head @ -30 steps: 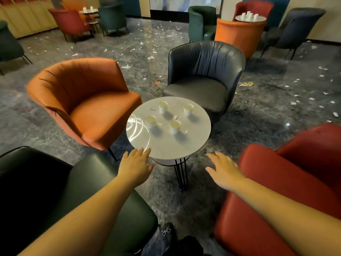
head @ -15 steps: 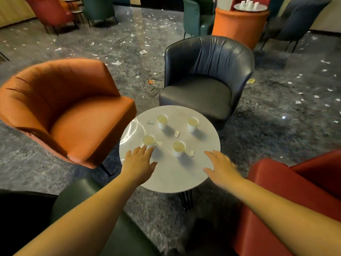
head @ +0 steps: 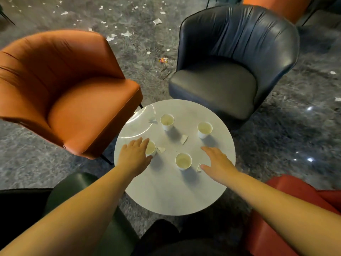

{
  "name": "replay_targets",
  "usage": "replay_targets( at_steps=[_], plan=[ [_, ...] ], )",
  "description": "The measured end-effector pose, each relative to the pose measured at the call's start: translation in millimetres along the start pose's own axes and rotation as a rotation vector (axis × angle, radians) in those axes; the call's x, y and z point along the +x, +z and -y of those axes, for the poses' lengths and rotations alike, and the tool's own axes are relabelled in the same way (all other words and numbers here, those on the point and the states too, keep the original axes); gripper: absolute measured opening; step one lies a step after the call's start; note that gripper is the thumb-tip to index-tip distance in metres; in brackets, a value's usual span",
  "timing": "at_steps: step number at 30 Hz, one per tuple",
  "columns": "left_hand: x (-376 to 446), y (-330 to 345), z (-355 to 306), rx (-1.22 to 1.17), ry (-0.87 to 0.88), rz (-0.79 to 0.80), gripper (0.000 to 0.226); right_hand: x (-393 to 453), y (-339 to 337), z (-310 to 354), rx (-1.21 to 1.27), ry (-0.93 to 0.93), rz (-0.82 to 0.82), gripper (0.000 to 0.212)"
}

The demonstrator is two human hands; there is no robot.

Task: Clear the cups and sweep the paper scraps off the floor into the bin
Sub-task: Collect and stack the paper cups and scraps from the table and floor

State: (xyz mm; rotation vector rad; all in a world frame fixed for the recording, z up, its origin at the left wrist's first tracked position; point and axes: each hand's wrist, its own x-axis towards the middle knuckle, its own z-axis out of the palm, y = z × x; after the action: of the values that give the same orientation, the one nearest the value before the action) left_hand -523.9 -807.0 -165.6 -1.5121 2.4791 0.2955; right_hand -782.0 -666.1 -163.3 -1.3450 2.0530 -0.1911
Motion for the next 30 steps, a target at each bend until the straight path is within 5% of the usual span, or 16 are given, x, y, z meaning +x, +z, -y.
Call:
replay_targets(
  at_steps=[14, 21, 30],
  plan=[
    [94, 61, 18, 0.097, 0.185, 0.224, 0.093, 71, 71, 1, 0.220, 0.100, 0.042, 0.082],
    [117, 69, 34, 0.005, 0.297, 0.312, 0.082, 88, 105, 16, 0.237, 0.227, 0.056, 0.094],
    [162, 13, 12, -0.396, 0.347, -0.060, 0.079, 95, 121, 22, 0.277, 0.341, -0.009, 0.092]
  ],
)
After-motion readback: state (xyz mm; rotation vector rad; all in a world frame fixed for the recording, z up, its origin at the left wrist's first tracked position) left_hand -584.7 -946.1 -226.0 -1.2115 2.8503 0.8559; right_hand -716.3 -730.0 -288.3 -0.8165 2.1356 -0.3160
